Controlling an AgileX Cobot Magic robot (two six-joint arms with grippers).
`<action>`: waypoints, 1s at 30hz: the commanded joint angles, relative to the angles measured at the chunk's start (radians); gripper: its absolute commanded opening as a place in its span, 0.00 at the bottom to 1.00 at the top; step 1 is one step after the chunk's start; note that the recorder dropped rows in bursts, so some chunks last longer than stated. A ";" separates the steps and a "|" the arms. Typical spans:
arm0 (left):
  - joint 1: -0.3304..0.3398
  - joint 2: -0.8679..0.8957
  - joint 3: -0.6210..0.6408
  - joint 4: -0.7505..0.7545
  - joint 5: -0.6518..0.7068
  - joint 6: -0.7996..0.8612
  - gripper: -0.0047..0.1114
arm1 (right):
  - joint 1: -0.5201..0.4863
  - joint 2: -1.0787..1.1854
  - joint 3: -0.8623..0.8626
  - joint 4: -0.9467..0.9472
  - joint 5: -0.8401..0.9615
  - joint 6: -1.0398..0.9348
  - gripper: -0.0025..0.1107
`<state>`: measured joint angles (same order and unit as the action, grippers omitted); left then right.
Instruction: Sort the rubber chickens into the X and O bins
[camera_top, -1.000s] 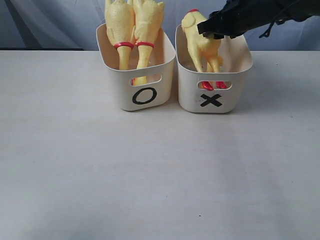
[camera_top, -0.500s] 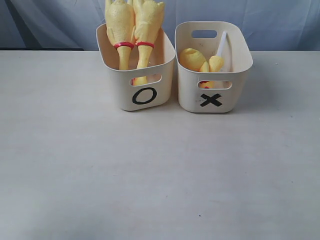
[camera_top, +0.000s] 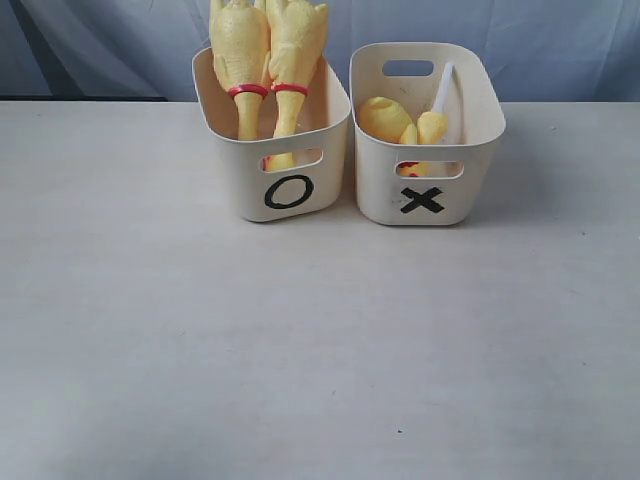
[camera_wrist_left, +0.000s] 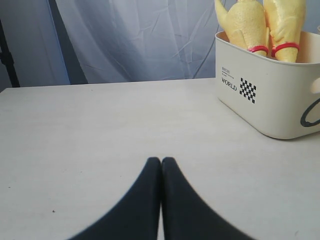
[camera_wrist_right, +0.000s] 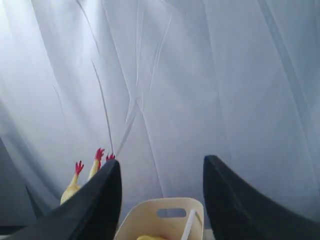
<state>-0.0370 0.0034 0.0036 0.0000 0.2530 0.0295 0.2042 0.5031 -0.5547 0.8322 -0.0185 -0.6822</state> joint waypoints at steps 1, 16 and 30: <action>-0.006 -0.003 -0.004 0.000 -0.014 0.000 0.04 | -0.006 -0.070 0.080 0.008 0.058 0.004 0.45; -0.006 -0.003 -0.004 0.000 -0.014 0.000 0.04 | -0.006 -0.389 0.127 -0.076 0.193 0.002 0.45; -0.006 -0.003 -0.004 0.000 -0.014 0.000 0.04 | -0.045 -0.503 0.439 -0.419 0.178 0.277 0.45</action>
<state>-0.0370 0.0034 0.0036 0.0000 0.2523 0.0295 0.1973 0.0141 -0.1654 0.4554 0.1895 -0.4854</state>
